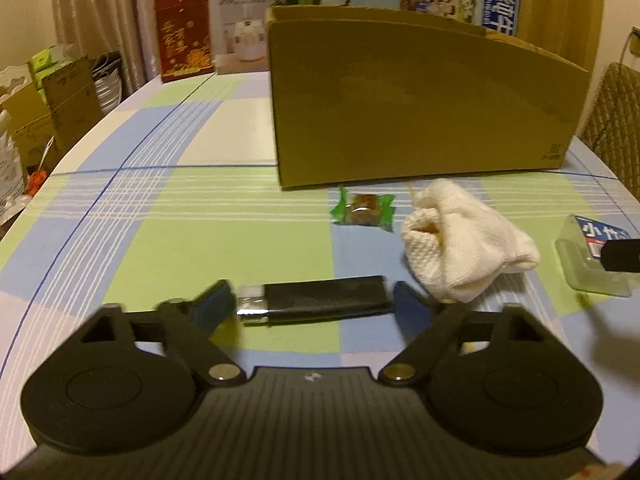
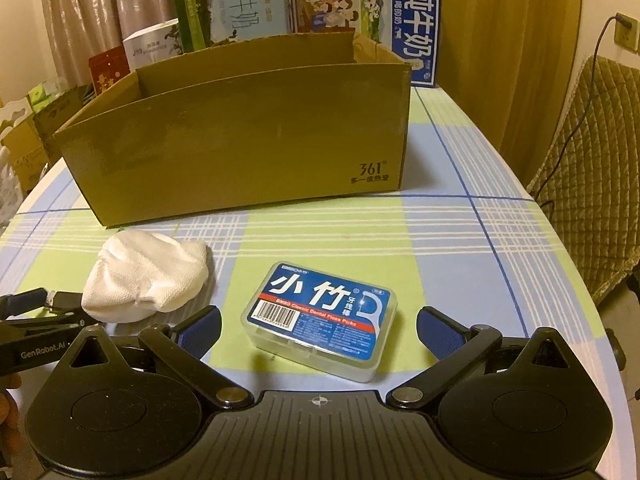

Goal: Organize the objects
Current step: 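Grasp the black lighter with the left tool while the right tool grasps the blue floss box, then carry the lighter and floss box over the cardboard box and lower them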

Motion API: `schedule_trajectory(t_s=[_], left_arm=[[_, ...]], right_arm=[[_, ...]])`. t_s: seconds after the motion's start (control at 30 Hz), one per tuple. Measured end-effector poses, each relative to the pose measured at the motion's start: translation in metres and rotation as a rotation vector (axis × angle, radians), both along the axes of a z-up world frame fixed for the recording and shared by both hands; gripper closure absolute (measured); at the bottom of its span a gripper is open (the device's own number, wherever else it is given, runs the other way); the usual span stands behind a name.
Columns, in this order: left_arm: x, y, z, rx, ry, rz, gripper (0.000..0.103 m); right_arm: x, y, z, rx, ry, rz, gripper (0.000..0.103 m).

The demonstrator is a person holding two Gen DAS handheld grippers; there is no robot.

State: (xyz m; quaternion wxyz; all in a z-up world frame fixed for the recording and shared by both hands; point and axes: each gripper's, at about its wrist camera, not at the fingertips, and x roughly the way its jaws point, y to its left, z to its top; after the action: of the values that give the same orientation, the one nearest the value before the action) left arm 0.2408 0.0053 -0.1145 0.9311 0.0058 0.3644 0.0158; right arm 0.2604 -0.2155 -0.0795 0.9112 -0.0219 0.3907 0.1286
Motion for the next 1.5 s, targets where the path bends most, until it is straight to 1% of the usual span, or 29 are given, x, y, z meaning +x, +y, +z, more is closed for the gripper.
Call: schedule_trajectory(t_s=[0.07,0.17,0.27,0.33,0.4,0.57,0.63,0.7,0.73,0.8,0.83,0.93,1.03,1.13,1.3,1.5], left_arm=[[0.001,0.000,0.004,-0.009,0.012,0.003,0.024],[-0.001,-0.001,0.018,0.016,-0.021,-0.011,0.024],[-0.002,0.000,0.034,0.011,-0.037,-0.017,0.024],[-0.003,0.000,0.043,0.025,-0.046,-0.031,0.024],[-0.004,-0.002,0.052,0.048,-0.050,-0.054,0.024],[-0.002,-0.003,0.075,0.047,-0.035,-0.115,0.024],[-0.001,-0.005,0.082,0.061,-0.037,-0.153,0.024],[0.001,-0.005,0.088,0.078,-0.042,-0.173,0.024],[0.002,-0.004,0.091,0.081,-0.045,-0.177,0.024],[0.006,-0.002,0.091,0.058,-0.041,-0.165,0.024],[0.008,0.000,0.091,0.032,-0.036,-0.155,0.024],[0.014,0.001,0.087,-0.003,-0.019,-0.148,0.024],[0.015,0.001,0.088,-0.013,-0.017,-0.155,0.024],[0.017,0.001,0.094,-0.005,-0.037,-0.152,0.024],[0.021,0.003,0.106,-0.007,-0.063,-0.150,0.024],[0.034,-0.003,0.126,0.018,-0.120,-0.161,0.024]], right_arm=[[0.001,0.000,-0.001,0.002,-0.001,-0.003,0.002],[0.003,0.000,-0.004,0.005,-0.001,-0.014,0.002],[0.006,0.003,-0.006,0.014,0.005,-0.023,0.002],[0.009,0.005,-0.007,0.009,0.006,-0.032,0.002],[0.012,0.006,-0.008,0.011,0.008,-0.051,0.002],[0.025,0.010,-0.016,0.018,0.045,-0.070,0.002],[0.028,0.013,-0.019,0.004,0.049,-0.072,0.002],[0.031,0.017,-0.024,-0.031,0.055,-0.074,0.003],[0.031,0.018,-0.026,-0.049,0.057,-0.081,0.012],[0.029,0.020,-0.026,-0.071,0.049,-0.079,0.012],[0.028,0.021,-0.025,-0.082,0.046,-0.074,0.012],[0.022,0.022,-0.015,-0.090,0.002,-0.061,0.012],[0.016,0.021,0.001,-0.075,-0.039,-0.045,0.012],[0.009,0.027,0.019,-0.079,-0.093,-0.020,0.012],[0.006,0.034,0.053,-0.055,-0.178,0.013,0.012],[0.020,0.046,0.094,0.004,-0.258,0.043,0.012]])
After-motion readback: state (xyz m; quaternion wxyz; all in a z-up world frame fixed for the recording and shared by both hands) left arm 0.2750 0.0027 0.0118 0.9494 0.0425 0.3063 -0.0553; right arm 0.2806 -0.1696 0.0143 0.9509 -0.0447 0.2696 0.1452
